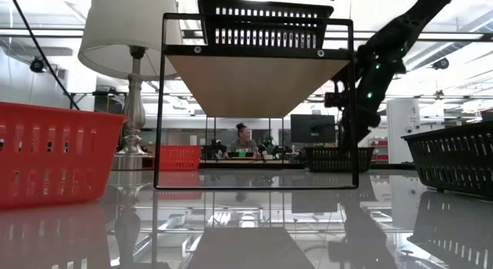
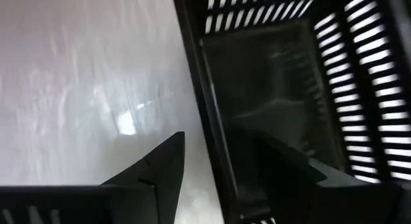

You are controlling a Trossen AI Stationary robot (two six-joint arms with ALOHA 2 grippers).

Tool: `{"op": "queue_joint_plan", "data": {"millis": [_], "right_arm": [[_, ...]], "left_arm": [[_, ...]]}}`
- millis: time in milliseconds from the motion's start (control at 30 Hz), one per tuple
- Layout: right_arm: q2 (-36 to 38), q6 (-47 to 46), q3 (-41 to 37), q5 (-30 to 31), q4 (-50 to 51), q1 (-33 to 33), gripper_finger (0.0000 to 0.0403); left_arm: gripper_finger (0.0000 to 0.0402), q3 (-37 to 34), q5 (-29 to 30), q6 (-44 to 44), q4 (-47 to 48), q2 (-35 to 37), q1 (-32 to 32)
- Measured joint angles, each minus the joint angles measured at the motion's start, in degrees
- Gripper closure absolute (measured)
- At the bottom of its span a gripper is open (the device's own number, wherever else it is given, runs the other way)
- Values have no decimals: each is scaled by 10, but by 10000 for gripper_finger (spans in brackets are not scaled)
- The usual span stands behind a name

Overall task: Stack baskets on shelf by color
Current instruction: Stack the black bin on the bottom black bin on the shelf

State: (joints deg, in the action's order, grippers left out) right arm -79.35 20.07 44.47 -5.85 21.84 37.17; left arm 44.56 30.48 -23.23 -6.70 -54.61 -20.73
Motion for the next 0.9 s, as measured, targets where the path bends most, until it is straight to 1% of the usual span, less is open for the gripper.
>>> {"op": "queue_joint_plan", "data": {"millis": [100, 167, 367, 533, 667, 800, 900], "right_arm": [[-18, 0, 0, 0, -3, 0, 250], [-23, 0, 0, 0, -3, 0, 275], [-2, 6, 1, 0, 10, 0, 381], [48, 0, 31, 4, 85, -1, 392], [99, -15, 80, 36, 169, -18, 394], [144, -38, 152, 75, 253, -60, 394], [160, -66, 221, 113, 329, -110, 394]], "left_arm": [[402, 1, 0, -8, 0, -3, 0], [402, 1, 0, -19, 0, -4, 0], [402, 1, -1, -27, -2, -4, 0], [402, 1, -1, -27, -2, -4, 0], [402, 1, -1, -26, -1, -5, 0], [402, 1, -1, -26, -1, -5, 0], [402, 1, -1, -26, -1, -5, 0]]}}
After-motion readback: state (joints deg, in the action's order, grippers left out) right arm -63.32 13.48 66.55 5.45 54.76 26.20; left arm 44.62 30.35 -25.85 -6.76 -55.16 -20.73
